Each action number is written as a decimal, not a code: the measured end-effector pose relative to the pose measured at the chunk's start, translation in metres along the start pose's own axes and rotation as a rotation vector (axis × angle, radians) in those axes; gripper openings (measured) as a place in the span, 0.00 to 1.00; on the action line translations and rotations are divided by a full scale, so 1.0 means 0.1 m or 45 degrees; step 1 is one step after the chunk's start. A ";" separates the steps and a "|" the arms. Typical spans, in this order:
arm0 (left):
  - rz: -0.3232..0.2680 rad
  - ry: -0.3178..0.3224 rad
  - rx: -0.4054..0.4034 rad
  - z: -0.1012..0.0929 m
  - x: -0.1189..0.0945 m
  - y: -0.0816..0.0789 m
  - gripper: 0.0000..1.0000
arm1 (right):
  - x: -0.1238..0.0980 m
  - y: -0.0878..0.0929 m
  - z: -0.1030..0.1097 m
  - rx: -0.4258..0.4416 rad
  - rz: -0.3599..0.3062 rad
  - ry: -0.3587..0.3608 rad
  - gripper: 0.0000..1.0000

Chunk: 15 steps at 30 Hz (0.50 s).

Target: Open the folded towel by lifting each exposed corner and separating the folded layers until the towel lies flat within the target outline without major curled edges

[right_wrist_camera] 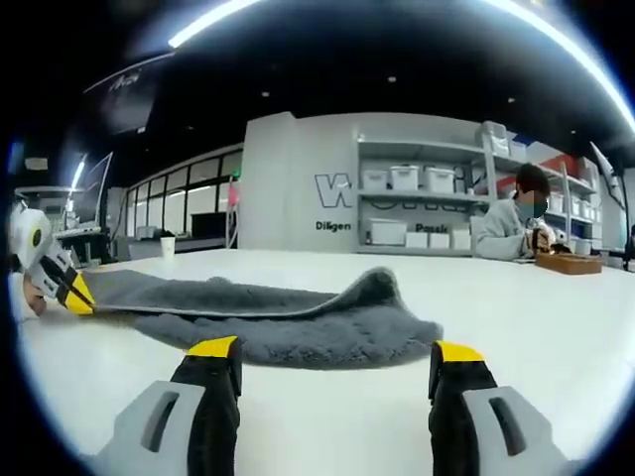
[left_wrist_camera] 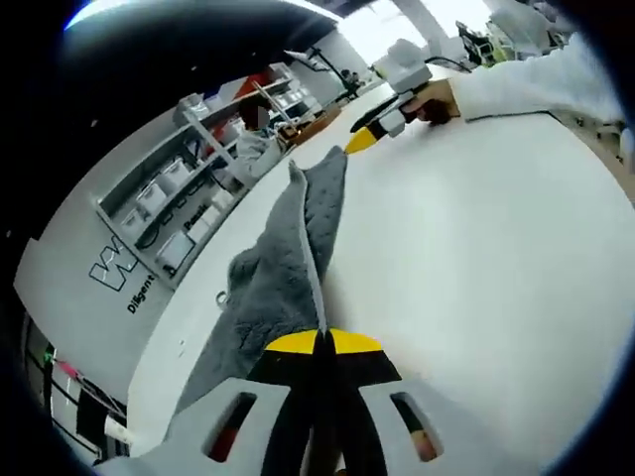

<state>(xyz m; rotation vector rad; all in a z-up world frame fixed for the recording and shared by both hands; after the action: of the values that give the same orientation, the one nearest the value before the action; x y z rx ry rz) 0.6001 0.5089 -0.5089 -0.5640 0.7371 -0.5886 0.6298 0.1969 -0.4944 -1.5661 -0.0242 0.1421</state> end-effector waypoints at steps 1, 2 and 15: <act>-0.005 0.004 -0.001 -0.02 -0.02 0.00 0.02 | 0.00 0.00 0.00 0.000 0.001 0.000 0.76; -0.010 0.010 -0.003 -0.04 -0.04 -0.01 0.02 | 0.00 0.00 0.00 -0.001 0.001 0.001 0.76; -0.065 0.073 -0.006 -0.22 -0.23 -0.05 0.02 | 0.00 0.00 0.00 -0.003 0.003 0.002 0.76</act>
<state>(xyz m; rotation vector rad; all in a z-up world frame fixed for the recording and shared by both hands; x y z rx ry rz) 0.5689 0.5149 -0.5087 -0.5735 0.7804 -0.6525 0.6296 0.1969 -0.4947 -1.5690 -0.0209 0.1427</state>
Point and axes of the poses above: the point that each gripper's makers call its tool centre point, and the gripper's own axes: x roughly forward along the fingers, z roughly to its left, y roughly out of its underside, the point moved 1 cm from there along -x, roughly backward along the fingers, and after that the axes turned 1 degree about x, right-handed, at the moved point
